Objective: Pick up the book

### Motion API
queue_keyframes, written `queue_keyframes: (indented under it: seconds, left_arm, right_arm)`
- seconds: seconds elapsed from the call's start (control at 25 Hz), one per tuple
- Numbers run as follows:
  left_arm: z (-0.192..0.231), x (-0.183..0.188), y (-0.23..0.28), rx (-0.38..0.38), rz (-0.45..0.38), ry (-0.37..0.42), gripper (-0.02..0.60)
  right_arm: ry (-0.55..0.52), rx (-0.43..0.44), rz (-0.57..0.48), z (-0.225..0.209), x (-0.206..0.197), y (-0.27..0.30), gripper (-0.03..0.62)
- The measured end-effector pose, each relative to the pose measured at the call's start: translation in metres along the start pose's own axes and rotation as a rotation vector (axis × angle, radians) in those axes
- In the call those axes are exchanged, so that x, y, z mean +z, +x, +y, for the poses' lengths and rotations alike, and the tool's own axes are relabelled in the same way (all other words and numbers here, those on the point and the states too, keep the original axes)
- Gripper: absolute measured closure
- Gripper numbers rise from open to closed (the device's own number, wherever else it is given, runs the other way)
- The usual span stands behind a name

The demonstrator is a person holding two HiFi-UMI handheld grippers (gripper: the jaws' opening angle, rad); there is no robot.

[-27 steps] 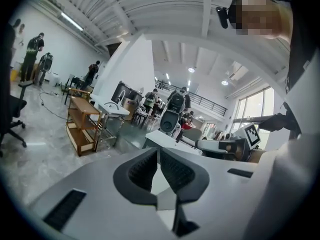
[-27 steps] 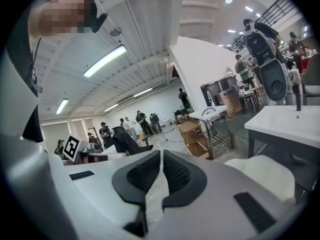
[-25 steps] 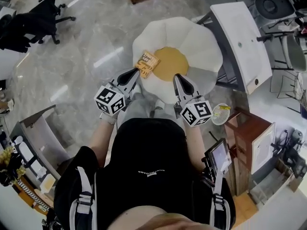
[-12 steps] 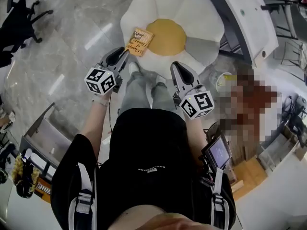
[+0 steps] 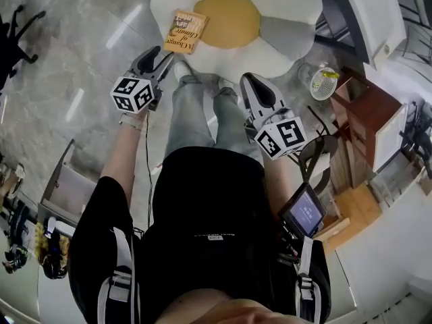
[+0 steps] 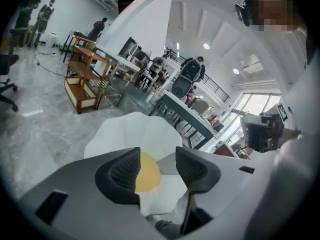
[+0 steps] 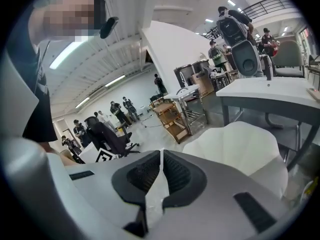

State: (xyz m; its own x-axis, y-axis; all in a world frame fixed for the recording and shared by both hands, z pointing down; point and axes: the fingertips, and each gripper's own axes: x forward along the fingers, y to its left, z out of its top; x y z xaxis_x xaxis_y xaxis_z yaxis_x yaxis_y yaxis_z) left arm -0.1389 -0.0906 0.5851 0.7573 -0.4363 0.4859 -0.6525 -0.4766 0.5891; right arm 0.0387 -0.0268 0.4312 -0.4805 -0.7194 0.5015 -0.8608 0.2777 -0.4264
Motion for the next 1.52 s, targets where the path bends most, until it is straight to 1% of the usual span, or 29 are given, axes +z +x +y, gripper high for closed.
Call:
queue_keyframes:
  seconds: [0.12, 0.24, 0.4, 0.64, 0.84, 1.08, 1.24, 1.44, 1.52]
  left_arm:
    - [0.024, -0.030, 0.023, -0.025, 0.059, 0.000, 0.370]
    - [0.048, -0.053, 0.048, -0.043, 0.115, 0.022, 0.359]
    - [0.079, -0.074, 0.082, -0.049, 0.144, 0.026, 0.353]
    - [0.139, -0.116, 0.127, -0.032, 0.187, 0.002, 0.339]
    - [0.186, -0.154, 0.157, -0.029, 0.230, 0.015, 0.330]
    - [0.232, -0.192, 0.196, -0.007, 0.271, 0.007, 0.313]
    - [0.260, -0.223, 0.218, 0.017, 0.311, 0.024, 0.305]
    - [0.291, -0.244, 0.237, 0.069, 0.295, -0.004, 0.285]
    - [0.299, -0.254, 0.244, 0.075, 0.310, -0.009, 0.278]
  right_arm:
    - [0.018, 0.003, 0.020, -0.006, -0.018, 0.012, 0.558]
    - [0.034, 0.006, 0.044, -0.014, -0.032, 0.025, 0.557]
    - [0.055, 0.010, 0.073, -0.027, -0.047, 0.042, 0.557]
    - [0.077, -0.003, 0.124, -0.051, -0.081, 0.077, 0.557]
    - [0.087, -0.010, 0.177, -0.066, -0.110, 0.106, 0.557]
    - [0.103, -0.005, 0.214, -0.081, -0.134, 0.129, 0.557]
    - [0.119, 0.000, 0.232, -0.089, -0.151, 0.142, 0.557]
    - [0.144, 0.015, 0.254, -0.088, -0.171, 0.155, 0.557]
    - [0.150, 0.021, 0.265, -0.090, -0.178, 0.159, 0.559]
